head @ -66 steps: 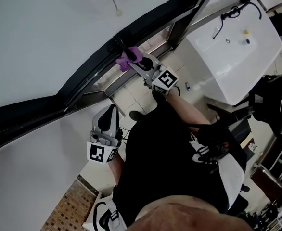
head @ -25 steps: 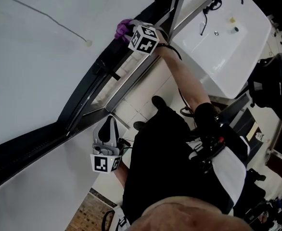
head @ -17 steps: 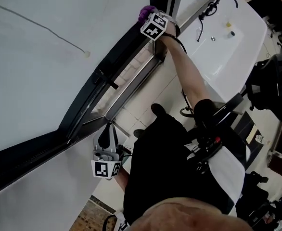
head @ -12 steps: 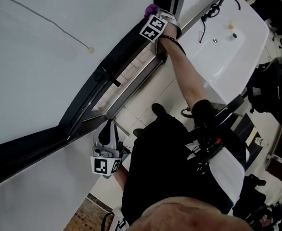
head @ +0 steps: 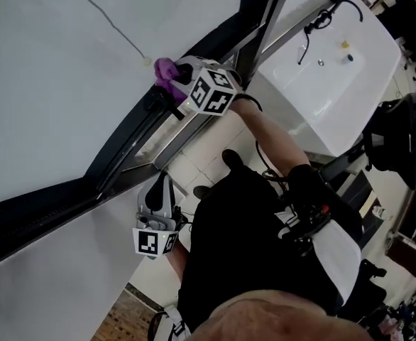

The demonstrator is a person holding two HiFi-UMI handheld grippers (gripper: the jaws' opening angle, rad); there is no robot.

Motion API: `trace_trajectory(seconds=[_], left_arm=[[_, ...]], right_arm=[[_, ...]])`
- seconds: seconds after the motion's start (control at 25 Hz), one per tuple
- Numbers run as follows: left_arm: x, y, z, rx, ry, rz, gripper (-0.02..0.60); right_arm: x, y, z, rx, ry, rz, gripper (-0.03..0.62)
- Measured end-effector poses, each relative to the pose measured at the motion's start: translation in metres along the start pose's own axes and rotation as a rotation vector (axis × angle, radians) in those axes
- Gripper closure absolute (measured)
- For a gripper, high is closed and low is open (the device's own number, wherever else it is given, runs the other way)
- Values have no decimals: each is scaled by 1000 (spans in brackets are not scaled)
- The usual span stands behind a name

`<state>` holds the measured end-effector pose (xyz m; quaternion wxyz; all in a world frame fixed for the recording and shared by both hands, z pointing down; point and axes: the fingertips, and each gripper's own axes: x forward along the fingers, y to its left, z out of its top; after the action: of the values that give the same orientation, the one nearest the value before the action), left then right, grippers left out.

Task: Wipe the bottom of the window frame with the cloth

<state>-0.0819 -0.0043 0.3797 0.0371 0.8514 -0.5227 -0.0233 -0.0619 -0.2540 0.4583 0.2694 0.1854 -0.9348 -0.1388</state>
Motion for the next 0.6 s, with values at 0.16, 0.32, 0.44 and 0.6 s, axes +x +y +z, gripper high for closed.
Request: trace_trajectory(seconds=[0.16,0.32,0.44,0.6], left_arm=[[-4,-1,-2,-9,7,19,581],[-6,1,-1,-5,10,34,581],[-8,1,1,1,8,48,581],[-7,1,-1,7,15,52,581]], right_arm=[[32,-9,-36,-40,132,-18,526],[14,-44,-61,-18,144,-41,526],[-11,-97,-103,28,239,-157,526],[-40,-169,-153,118,361,-305,525]])
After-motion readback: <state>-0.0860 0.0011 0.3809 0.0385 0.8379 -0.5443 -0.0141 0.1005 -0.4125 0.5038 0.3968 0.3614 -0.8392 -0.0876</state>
